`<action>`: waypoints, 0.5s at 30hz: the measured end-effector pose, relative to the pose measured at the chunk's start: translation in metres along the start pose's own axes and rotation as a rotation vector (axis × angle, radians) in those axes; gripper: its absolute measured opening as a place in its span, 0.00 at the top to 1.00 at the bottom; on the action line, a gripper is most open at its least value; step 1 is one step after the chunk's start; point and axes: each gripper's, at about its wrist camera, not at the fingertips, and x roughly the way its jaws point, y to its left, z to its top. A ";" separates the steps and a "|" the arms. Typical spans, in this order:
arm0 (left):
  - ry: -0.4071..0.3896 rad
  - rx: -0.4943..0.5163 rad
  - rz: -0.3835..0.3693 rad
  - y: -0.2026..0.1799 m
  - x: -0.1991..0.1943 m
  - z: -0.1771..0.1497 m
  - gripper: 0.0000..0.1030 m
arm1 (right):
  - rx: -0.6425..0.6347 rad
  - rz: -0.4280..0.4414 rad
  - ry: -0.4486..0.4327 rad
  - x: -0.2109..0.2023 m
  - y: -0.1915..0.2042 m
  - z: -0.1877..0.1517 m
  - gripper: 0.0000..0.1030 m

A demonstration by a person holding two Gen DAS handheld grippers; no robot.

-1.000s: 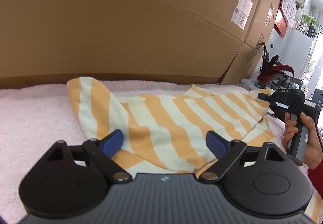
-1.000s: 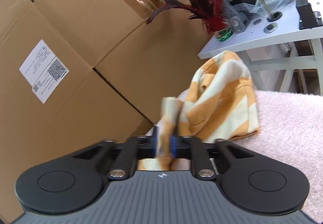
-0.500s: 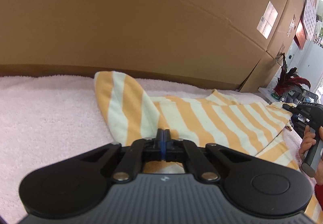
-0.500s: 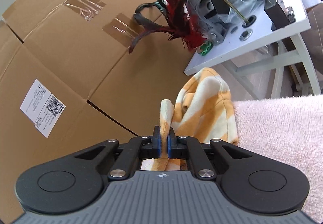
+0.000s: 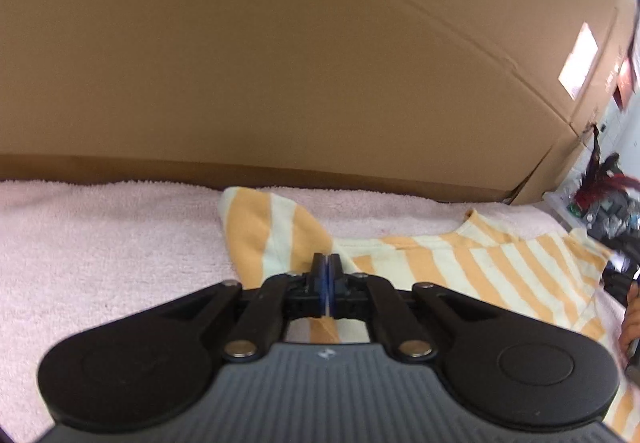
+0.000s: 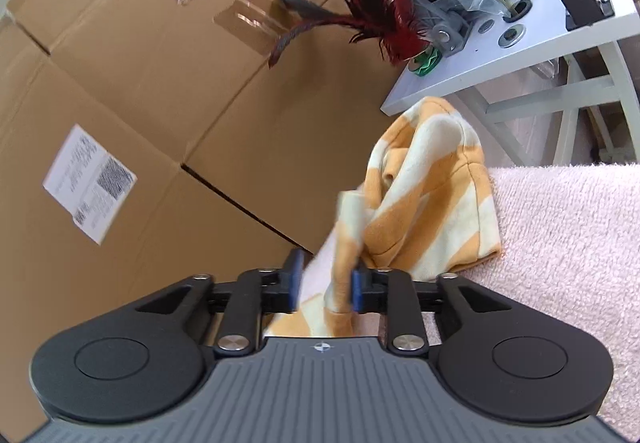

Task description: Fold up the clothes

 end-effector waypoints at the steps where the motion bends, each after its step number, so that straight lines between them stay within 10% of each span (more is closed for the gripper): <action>1: 0.000 0.020 0.008 -0.003 -0.001 0.000 1.00 | -0.023 -0.002 0.002 0.001 0.003 -0.001 0.59; 3: -0.001 0.038 0.016 -0.005 -0.001 -0.001 1.00 | -0.088 -0.024 0.003 0.002 0.009 -0.004 0.61; 6: -0.006 0.039 0.025 -0.004 0.000 -0.001 1.00 | -0.144 -0.051 -0.013 0.003 0.012 -0.006 0.92; 15: -0.010 0.127 0.140 -0.008 -0.006 -0.002 0.97 | -0.061 0.009 -0.207 -0.023 0.002 0.003 0.93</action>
